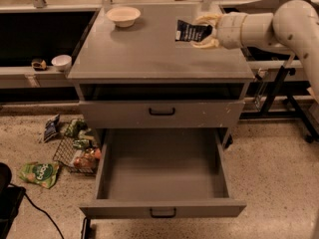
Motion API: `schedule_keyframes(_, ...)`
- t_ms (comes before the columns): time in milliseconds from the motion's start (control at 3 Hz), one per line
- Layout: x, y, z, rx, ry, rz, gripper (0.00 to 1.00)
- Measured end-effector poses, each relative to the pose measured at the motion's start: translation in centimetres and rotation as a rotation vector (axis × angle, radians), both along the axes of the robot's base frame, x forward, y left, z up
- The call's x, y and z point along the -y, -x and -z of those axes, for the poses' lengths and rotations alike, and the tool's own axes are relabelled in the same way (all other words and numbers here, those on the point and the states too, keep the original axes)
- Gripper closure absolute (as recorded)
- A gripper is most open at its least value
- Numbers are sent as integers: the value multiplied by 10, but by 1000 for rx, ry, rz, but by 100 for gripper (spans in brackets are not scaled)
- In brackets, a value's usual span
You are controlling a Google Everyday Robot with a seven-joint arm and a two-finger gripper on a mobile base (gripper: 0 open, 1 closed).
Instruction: Pick rxbar blueberry from middle drawer and place on counter
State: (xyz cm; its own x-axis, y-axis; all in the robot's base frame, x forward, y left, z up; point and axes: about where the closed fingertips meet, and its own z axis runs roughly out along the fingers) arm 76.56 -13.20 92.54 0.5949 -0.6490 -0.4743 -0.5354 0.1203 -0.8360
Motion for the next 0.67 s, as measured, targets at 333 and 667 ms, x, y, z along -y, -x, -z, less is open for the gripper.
schedule_keyframes(333,-7,-40,0,-73,-34,83,100)
schedule_keyframes(667,-7,-69,13,-133,-87,162,100)
